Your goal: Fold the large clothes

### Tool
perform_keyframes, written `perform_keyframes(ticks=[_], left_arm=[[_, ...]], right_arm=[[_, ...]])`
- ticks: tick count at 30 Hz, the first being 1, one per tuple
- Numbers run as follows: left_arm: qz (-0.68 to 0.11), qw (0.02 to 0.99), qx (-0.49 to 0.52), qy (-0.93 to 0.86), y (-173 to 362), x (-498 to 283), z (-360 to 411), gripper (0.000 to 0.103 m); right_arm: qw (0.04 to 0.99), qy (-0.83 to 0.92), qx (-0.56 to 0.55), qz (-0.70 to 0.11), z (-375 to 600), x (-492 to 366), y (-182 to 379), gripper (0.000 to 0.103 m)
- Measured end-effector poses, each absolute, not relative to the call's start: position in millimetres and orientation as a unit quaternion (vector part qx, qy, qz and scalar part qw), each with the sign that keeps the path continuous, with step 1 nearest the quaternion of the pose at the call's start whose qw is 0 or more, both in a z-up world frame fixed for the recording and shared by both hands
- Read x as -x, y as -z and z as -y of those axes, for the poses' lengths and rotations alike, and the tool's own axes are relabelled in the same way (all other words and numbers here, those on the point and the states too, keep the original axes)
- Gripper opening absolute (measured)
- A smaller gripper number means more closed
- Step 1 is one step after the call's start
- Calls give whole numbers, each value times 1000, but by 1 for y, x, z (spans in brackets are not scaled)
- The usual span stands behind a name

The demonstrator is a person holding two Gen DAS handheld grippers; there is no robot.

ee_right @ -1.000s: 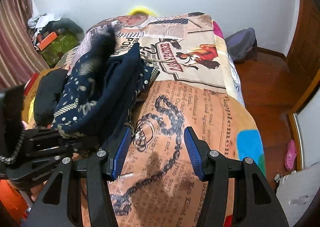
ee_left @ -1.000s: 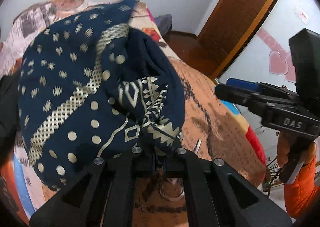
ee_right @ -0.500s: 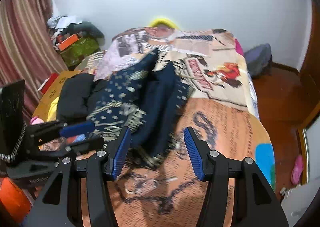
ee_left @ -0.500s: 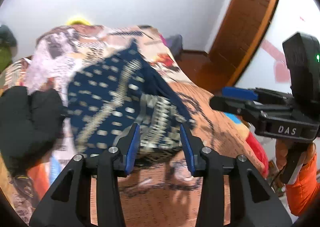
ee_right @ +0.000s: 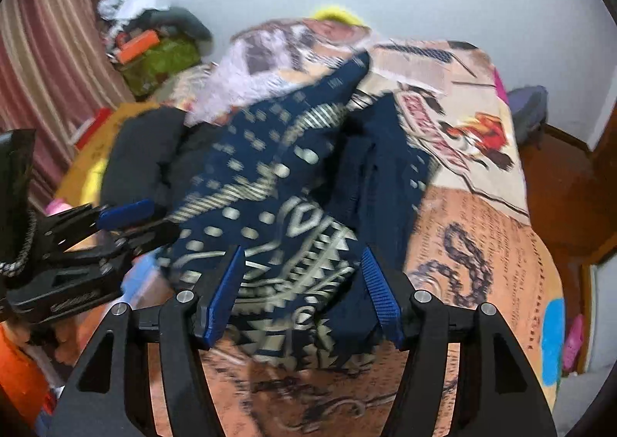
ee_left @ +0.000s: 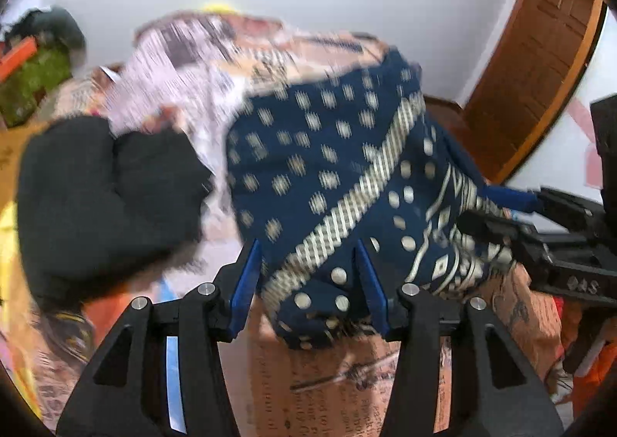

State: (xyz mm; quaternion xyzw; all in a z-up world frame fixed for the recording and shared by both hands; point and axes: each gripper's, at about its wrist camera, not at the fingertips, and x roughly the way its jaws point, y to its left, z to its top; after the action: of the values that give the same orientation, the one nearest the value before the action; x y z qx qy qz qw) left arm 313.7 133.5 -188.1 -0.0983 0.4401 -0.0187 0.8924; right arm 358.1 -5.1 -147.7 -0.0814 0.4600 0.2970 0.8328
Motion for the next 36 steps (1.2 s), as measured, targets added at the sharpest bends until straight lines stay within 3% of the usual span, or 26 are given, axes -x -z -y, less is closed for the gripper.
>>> perform_keyframes(ticks=[7,11,20,28,36], left_arm=[[-439,895,74,23,207,-302,-118,53],[-434,898,72,11,211,-294,-112,53],[-434,900,32,-9,190,-283,-111,53],[-411,909,58,-47,165,-293,-152,53],[-446,883,141,-22,189,-330,-188,53]], right_arm=[[840,-258,139,-457,29,-352,171,60],[832,-263,65,-485,51,-352,176,63],[844,-267,89,-458,42,-341,145,63],[860,-284,97,-414,6,-359,120,71],[841,-245,111,-470,-22,-393,159,71]])
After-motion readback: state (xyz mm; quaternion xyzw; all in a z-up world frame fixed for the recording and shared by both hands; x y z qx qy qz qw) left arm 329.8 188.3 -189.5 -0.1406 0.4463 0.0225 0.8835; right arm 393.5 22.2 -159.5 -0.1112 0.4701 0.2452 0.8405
